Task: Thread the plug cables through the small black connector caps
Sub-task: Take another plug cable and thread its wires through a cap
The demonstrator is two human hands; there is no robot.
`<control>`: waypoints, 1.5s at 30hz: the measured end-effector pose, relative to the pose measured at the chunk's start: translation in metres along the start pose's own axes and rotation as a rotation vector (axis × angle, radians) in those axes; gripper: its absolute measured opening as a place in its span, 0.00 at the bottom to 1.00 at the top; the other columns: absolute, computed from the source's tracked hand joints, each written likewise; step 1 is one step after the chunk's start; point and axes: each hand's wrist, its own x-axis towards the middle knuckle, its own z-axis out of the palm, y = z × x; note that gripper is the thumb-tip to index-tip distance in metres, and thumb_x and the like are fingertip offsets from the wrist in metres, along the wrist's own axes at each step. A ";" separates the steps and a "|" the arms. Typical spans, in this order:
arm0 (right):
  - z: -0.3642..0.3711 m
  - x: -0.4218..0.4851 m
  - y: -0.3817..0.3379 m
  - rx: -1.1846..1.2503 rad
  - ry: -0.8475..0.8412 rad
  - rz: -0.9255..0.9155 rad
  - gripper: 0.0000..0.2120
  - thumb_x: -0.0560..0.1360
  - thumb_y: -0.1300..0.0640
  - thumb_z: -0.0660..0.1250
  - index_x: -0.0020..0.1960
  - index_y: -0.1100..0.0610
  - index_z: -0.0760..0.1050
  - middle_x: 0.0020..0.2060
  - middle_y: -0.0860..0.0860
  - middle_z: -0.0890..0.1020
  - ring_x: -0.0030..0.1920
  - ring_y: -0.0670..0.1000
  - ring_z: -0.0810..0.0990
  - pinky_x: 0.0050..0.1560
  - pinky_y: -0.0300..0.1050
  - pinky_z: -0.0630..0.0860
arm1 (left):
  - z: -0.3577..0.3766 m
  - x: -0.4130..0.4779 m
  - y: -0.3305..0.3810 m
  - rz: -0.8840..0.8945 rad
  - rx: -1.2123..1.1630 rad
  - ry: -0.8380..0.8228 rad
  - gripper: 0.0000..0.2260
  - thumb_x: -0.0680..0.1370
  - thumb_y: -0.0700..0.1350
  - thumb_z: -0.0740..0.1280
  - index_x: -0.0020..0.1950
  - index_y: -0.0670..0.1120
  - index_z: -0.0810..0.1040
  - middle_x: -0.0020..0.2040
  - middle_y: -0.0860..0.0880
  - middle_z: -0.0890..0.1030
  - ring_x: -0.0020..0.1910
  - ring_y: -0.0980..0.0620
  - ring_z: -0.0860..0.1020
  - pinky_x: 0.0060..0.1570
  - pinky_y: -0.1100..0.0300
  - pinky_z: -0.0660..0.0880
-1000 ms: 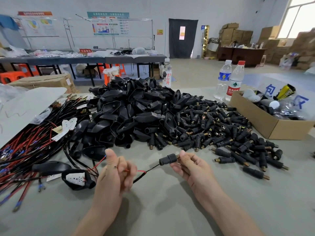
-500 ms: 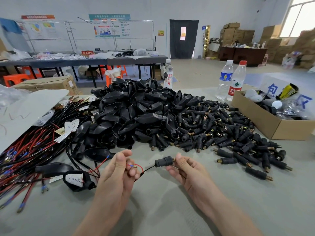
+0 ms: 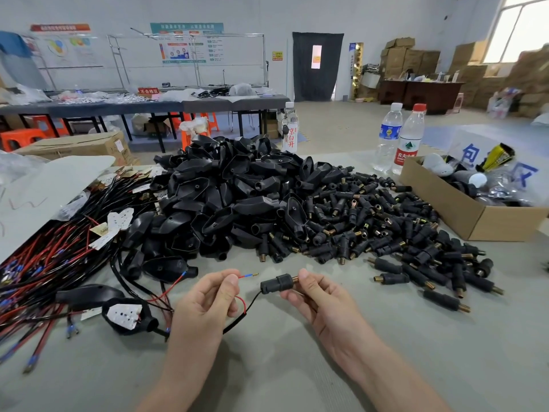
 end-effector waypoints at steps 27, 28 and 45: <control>-0.006 0.003 -0.006 0.032 0.031 0.072 0.16 0.70 0.55 0.74 0.50 0.66 0.78 0.44 0.61 0.85 0.40 0.50 0.86 0.39 0.34 0.82 | 0.005 -0.010 -0.003 0.174 0.384 -0.069 0.02 0.77 0.53 0.67 0.45 0.62 0.78 0.38 0.52 0.84 0.34 0.57 0.80 0.37 0.71 0.73; -0.007 0.003 -0.006 0.035 0.033 0.076 0.16 0.70 0.55 0.74 0.50 0.66 0.79 0.44 0.62 0.85 0.40 0.50 0.86 0.38 0.35 0.82 | 0.005 -0.011 -0.002 0.175 0.388 -0.071 0.01 0.76 0.54 0.66 0.45 0.61 0.78 0.38 0.52 0.84 0.35 0.57 0.80 0.37 0.72 0.73; -0.005 -0.001 -0.008 0.047 0.004 0.070 0.28 0.72 0.56 0.72 0.65 0.72 0.72 0.48 0.62 0.85 0.43 0.52 0.87 0.39 0.35 0.81 | 0.001 -0.009 -0.009 0.199 0.434 -0.051 0.10 0.73 0.64 0.62 0.48 0.61 0.77 0.39 0.53 0.83 0.36 0.53 0.80 0.42 0.54 0.78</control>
